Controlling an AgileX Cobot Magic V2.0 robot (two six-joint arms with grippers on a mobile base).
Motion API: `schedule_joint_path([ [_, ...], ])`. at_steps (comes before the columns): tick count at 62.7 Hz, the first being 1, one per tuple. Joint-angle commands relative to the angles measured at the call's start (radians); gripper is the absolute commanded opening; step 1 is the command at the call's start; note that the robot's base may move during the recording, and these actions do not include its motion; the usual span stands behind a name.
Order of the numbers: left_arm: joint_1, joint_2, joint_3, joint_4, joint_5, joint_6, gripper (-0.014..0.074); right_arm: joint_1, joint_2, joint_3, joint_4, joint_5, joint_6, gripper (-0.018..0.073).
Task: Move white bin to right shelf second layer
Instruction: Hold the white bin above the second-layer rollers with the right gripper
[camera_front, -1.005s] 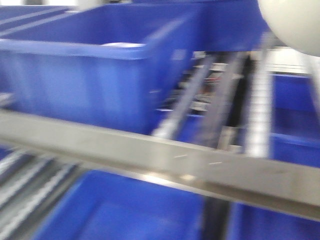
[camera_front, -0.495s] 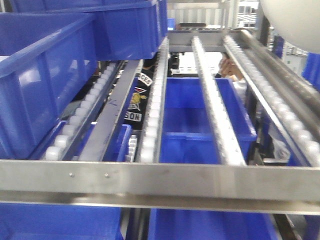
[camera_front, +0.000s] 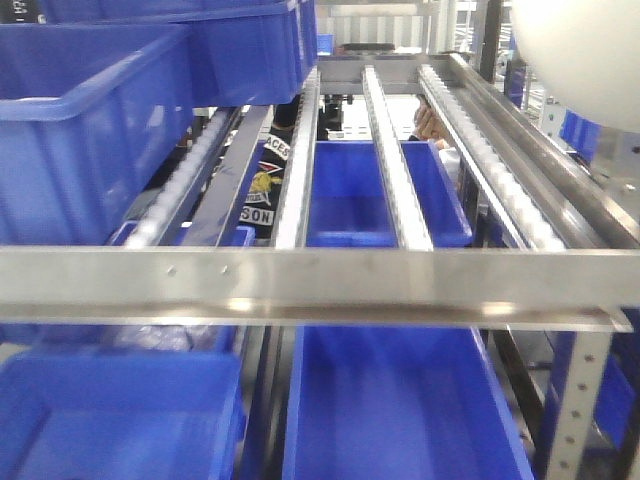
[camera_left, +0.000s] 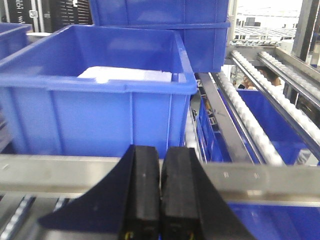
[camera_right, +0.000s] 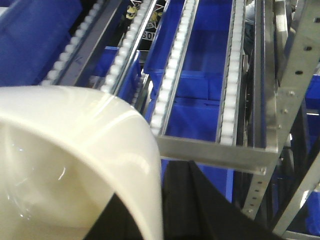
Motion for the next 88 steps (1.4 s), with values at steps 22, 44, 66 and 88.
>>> schedule_joint_path([
  [22, -0.006, -0.003, 0.037, -0.009, -0.086, -0.010, 0.0085, -0.003, 0.003, -0.032, 0.010, -0.091, -0.003, 0.0055],
  [44, -0.006, -0.003, 0.037, -0.009, -0.086, -0.010, 0.0085, -0.003, 0.003, -0.032, 0.010, -0.091, -0.003, 0.0055],
  [66, -0.006, -0.003, 0.037, -0.009, -0.086, -0.010, 0.0085, -0.003, 0.003, -0.032, 0.010, -0.091, -0.003, 0.0055],
  [88, -0.006, -0.003, 0.037, -0.009, -0.086, -0.010, 0.0085, -0.003, 0.003, -0.032, 0.010, -0.091, -0.003, 0.0055],
])
